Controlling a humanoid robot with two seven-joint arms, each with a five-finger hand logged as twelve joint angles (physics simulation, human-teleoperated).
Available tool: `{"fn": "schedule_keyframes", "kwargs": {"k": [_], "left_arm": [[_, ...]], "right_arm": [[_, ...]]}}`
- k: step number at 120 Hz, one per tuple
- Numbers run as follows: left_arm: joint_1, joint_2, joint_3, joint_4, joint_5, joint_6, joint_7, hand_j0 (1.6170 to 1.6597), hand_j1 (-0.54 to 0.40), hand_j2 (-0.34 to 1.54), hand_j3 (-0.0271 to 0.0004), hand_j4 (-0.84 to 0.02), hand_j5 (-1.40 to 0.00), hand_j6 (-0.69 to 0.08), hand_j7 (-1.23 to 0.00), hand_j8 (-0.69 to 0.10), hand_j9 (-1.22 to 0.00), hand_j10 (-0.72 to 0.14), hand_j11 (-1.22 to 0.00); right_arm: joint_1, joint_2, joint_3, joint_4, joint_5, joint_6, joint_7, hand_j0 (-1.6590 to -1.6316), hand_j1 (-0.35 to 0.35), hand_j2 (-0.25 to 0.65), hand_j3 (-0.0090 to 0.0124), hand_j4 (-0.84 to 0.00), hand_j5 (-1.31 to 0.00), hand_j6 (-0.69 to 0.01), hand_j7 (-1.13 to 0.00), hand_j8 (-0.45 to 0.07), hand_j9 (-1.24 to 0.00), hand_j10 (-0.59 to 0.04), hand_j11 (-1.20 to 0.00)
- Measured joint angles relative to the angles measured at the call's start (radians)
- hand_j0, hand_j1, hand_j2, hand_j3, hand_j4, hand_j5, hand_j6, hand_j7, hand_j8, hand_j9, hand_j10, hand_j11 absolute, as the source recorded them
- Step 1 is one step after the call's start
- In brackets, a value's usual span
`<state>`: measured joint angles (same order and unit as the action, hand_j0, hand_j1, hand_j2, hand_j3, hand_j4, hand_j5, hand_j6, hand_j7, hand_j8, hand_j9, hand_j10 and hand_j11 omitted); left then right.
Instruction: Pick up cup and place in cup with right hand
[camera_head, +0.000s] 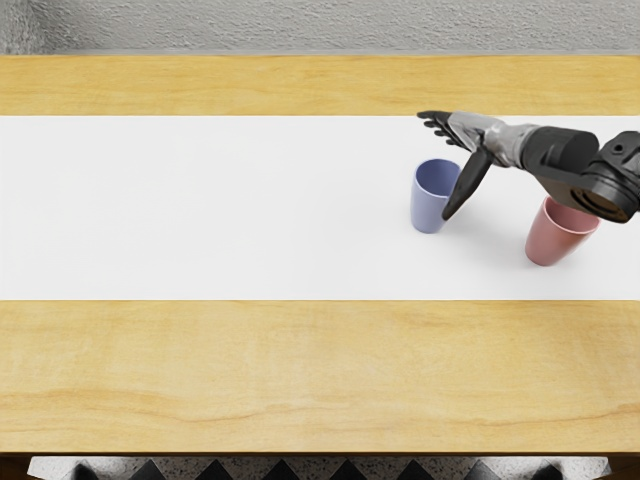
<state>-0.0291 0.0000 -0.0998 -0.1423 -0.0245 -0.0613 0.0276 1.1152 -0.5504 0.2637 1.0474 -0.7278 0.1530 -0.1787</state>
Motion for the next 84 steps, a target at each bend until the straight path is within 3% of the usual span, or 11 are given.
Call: {"fn": "schedule_keyframes", "kwargs": {"k": [43, 84], "left_arm": [[0.000, 0.000, 0.000, 0.000, 0.000, 0.000, 0.000, 1.6581, 0.337, 0.00, -0.0001, -0.010, -0.01, -0.010, -0.01, -0.010, -0.01, -0.010, -0.01], [0.000, 0.000, 0.000, 0.000, 0.000, 0.000, 0.000, 1.6581, 0.337, 0.00, -0.0001, -0.010, -0.01, -0.010, -0.01, -0.010, -0.01, -0.010, -0.01]], "right_arm": [[-0.009, 0.025, -0.022, -0.008, -0.017, -0.045, 0.003, -1.6581, -0.342, 0.000, 0.0000, -0.008, -0.01, -0.009, -0.01, -0.008, -0.01, -0.008, -0.01], [-0.010, 0.029, -0.023, -0.012, -0.009, -0.044, 0.002, -1.6581, -0.275, -0.011, 0.0000, -0.064, -0.08, -0.065, -0.08, -0.065, -0.08, -0.064, -0.08]]}}
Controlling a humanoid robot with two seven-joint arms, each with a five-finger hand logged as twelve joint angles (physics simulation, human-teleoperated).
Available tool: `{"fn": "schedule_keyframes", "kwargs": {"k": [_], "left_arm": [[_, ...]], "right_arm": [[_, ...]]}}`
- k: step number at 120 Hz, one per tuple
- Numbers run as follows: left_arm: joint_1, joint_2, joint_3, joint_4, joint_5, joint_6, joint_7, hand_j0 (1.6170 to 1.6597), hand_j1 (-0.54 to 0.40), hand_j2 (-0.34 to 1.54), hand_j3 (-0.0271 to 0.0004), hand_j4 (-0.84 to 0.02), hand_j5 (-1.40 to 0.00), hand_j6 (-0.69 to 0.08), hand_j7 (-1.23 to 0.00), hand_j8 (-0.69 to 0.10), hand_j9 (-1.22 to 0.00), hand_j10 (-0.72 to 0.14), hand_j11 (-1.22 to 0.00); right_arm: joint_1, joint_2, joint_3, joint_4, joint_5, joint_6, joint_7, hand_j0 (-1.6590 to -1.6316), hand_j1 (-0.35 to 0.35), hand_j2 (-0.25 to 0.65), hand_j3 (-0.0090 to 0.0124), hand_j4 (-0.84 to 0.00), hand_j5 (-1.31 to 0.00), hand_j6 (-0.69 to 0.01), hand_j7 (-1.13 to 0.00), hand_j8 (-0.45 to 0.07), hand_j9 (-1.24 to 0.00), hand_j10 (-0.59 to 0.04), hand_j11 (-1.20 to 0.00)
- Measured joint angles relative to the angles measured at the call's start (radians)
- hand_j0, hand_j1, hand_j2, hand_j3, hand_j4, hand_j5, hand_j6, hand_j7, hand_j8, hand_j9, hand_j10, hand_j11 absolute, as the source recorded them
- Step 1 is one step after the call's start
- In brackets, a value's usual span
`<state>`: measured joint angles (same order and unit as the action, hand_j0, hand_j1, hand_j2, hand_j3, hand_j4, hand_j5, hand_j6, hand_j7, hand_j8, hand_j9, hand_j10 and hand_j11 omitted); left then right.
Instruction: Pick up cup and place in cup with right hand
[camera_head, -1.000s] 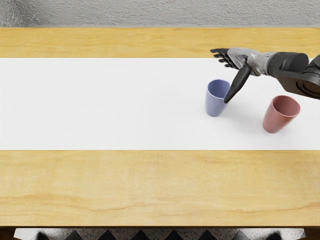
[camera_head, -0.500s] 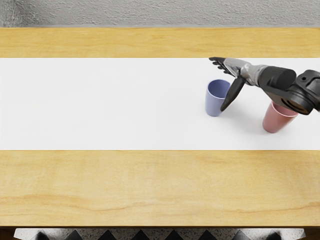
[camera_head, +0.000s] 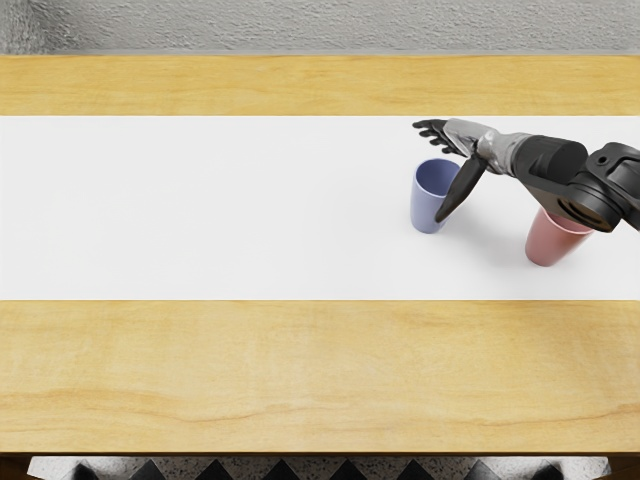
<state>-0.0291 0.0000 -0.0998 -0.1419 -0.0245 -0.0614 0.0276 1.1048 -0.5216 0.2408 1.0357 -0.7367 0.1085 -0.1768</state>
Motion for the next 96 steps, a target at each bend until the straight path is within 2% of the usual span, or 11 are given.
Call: {"fn": "schedule_keyframes", "kwargs": {"k": [36, 77, 96], "left_arm": [[0.000, 0.000, 0.000, 0.000, 0.000, 0.000, 0.000, 1.6581, 0.337, 0.00, -0.0001, -0.010, -0.01, -0.010, -0.01, -0.010, -0.01, -0.010, -0.01], [0.000, 0.000, 0.000, 0.000, 0.000, 0.000, 0.000, 1.6581, 0.337, 0.00, -0.0001, -0.010, -0.01, -0.010, -0.01, -0.010, -0.01, -0.010, -0.01], [0.000, 0.000, 0.000, 0.000, 0.000, 0.000, 0.000, 1.6581, 0.337, 0.00, -0.0001, -0.010, -0.01, -0.010, -0.01, -0.010, -0.01, -0.010, -0.01]], "right_arm": [[-0.007, 0.017, -0.001, -0.014, -0.001, 0.003, 0.000, -1.6581, -0.214, -0.021, 0.0000, -0.115, -0.15, -0.117, -0.15, -0.116, -0.15, -0.115, -0.15], [-0.017, -0.001, -0.001, -0.014, -0.004, 0.008, 0.002, -1.6580, -0.193, -0.027, 0.0000, -0.135, -0.17, -0.136, -0.17, -0.135, -0.17, -0.134, -0.17], [-0.031, -0.020, 0.001, -0.014, -0.004, 0.020, 0.017, -1.6580, -0.178, -0.028, 0.0000, -0.146, -0.19, -0.147, -0.19, -0.147, -0.19, -0.146, -0.19]]}}
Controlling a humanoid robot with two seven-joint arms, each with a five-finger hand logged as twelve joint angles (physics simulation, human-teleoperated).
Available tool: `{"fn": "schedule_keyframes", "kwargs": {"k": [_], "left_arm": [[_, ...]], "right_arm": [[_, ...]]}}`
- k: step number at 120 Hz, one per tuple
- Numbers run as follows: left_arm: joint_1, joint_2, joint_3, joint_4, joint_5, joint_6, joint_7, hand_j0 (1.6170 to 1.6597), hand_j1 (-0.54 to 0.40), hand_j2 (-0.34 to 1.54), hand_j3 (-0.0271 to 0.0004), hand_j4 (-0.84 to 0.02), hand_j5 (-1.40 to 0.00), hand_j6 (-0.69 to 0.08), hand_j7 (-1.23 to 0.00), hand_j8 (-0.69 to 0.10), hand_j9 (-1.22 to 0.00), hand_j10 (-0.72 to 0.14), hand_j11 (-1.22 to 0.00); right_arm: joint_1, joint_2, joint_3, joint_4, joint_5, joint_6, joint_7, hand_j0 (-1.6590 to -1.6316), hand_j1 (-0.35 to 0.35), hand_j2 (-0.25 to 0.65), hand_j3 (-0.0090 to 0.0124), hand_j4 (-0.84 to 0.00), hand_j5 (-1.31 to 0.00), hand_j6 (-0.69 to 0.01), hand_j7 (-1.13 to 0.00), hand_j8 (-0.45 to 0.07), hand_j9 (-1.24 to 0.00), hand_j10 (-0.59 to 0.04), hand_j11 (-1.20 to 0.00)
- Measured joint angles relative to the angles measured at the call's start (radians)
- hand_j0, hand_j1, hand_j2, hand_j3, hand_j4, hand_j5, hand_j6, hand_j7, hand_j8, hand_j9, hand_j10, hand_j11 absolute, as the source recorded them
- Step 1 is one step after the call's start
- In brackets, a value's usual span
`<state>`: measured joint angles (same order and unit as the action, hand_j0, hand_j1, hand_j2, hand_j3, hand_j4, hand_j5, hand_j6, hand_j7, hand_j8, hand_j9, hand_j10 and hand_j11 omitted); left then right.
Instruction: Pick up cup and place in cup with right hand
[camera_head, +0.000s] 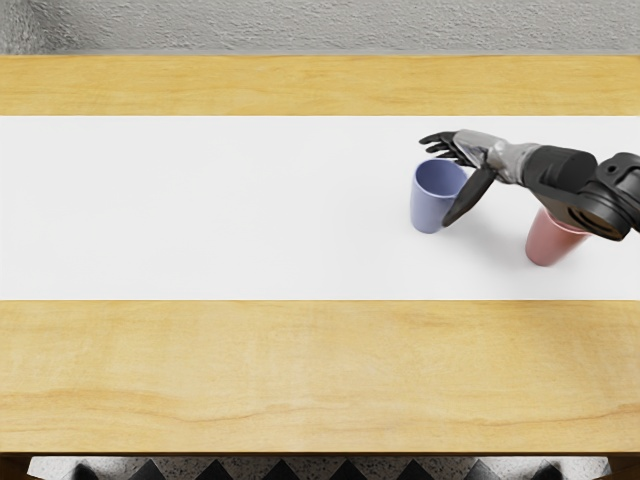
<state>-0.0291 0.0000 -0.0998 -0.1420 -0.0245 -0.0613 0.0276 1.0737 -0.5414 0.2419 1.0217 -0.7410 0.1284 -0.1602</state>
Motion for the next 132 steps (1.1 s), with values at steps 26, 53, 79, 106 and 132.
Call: {"fn": "schedule_keyframes", "kwargs": {"k": [26, 53, 79, 106, 132], "left_arm": [[0.000, 0.000, 0.000, 0.000, 0.000, 0.000, 0.000, 1.6581, 0.337, 0.00, -0.0001, -0.010, -0.01, -0.010, -0.01, -0.010, -0.01, -0.010, -0.01], [0.000, 0.000, 0.000, 0.000, 0.000, 0.000, 0.000, 1.6581, 0.337, 0.00, -0.0001, -0.010, -0.01, -0.010, -0.01, -0.010, -0.01, -0.010, -0.01], [0.000, 0.000, 0.000, 0.000, 0.000, 0.000, 0.000, 1.6581, 0.337, 0.00, -0.0002, -0.010, -0.01, -0.010, -0.01, -0.010, -0.01, -0.010, -0.01], [0.000, 0.000, 0.000, 0.000, 0.000, 0.000, 0.000, 1.6581, 0.337, 0.00, -0.0001, -0.010, -0.01, -0.010, -0.01, -0.010, -0.01, -0.010, -0.01], [0.000, 0.000, 0.000, 0.000, 0.000, 0.000, 0.000, 1.6581, 0.337, 0.00, -0.0001, -0.010, -0.01, -0.010, -0.01, -0.010, -0.01, -0.010, -0.01]], "right_arm": [[-0.002, -0.003, 0.005, 0.001, 0.001, 0.016, 0.006, -1.6581, -0.082, -0.043, 0.0000, -0.226, -0.29, -0.227, -0.29, -0.226, -0.29, -0.225, -0.29], [-0.002, -0.004, 0.007, 0.001, 0.002, 0.040, 0.008, -1.6581, 0.083, -0.046, -0.0001, -0.340, -0.44, -0.342, -0.44, -0.340, -0.44, -0.339, -0.44], [-0.001, -0.005, 0.007, 0.001, 0.004, 0.053, 0.009, -1.6545, 0.124, 0.006, -0.0004, -0.405, -0.59, -0.295, -0.59, -0.248, -0.59, -0.322, -0.60], [0.001, -0.017, 0.015, 0.002, 0.008, 0.072, 0.008, -1.6533, 0.166, 0.072, 0.0000, -0.341, -0.71, -0.243, -0.66, -0.181, -0.70, -0.266, -0.71], [0.011, -0.090, 0.044, 0.011, 0.081, 0.177, 0.008, -1.6543, 0.197, 0.112, 0.0000, -0.300, -0.74, -0.205, -0.69, -0.149, -0.72, -0.237, -0.73]]}}
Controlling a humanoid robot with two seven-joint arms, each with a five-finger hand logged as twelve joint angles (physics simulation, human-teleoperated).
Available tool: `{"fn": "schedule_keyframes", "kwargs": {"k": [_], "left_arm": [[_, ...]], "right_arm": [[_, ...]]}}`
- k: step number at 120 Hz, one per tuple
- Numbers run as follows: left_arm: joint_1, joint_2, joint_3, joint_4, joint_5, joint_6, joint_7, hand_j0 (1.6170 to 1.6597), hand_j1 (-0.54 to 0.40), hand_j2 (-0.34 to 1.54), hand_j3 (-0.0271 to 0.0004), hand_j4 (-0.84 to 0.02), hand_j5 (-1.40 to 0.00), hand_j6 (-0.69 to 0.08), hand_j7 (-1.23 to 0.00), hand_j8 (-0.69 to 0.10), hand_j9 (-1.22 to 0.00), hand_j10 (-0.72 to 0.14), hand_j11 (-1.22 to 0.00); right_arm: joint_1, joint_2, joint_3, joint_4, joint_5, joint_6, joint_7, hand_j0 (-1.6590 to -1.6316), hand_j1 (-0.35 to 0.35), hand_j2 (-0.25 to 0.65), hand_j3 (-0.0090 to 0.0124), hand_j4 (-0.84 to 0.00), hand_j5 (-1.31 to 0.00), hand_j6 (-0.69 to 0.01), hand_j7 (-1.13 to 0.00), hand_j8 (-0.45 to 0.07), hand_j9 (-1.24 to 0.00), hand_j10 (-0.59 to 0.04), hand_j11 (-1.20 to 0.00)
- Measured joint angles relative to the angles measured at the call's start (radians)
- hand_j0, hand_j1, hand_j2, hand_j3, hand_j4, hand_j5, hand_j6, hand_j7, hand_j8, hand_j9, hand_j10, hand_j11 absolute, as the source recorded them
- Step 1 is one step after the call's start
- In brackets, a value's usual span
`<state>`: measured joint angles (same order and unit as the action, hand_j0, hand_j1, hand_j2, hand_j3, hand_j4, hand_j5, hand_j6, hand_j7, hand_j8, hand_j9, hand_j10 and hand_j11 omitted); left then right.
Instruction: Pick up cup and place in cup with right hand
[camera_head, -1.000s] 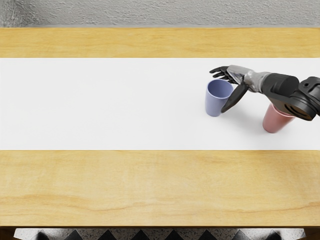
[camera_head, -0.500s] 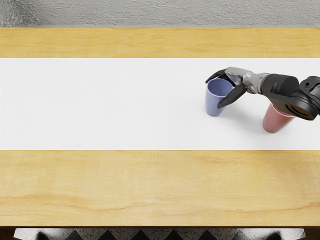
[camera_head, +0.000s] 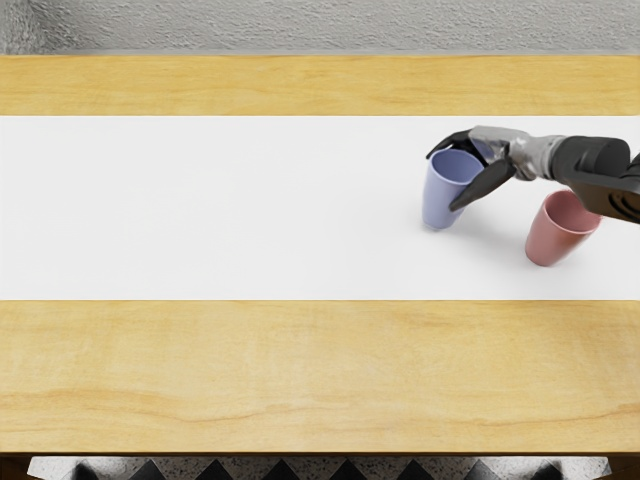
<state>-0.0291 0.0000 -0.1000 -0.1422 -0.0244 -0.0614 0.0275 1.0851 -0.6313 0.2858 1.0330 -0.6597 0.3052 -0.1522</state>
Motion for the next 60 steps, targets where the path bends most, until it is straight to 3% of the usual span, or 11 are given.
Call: {"fn": "schedule_keyframes", "kwargs": {"k": [33, 60], "left_arm": [[0.000, 0.000, 0.000, 0.000, 0.000, 0.000, 0.000, 1.6581, 0.337, 0.00, -0.0001, -0.010, -0.01, -0.010, -0.01, -0.010, -0.01, -0.010, -0.01], [0.000, 0.000, 0.000, 0.000, 0.000, 0.000, 0.000, 1.6581, 0.337, 0.00, -0.0001, -0.010, -0.01, -0.010, -0.01, -0.010, -0.01, -0.010, -0.01]], "right_arm": [[0.045, -0.187, 0.024, 0.044, 0.169, 0.205, -0.003, -1.6546, 0.206, 0.129, 0.0001, -0.287, -0.74, -0.198, -0.69, -0.144, -0.72, -0.232, -0.73], [0.068, -0.347, 0.025, 0.093, 0.251, 0.293, -0.010, -1.6544, 0.202, 0.126, -0.0004, -0.292, -0.74, -0.212, -0.69, -0.149, -0.72, -0.242, -0.73]]}}
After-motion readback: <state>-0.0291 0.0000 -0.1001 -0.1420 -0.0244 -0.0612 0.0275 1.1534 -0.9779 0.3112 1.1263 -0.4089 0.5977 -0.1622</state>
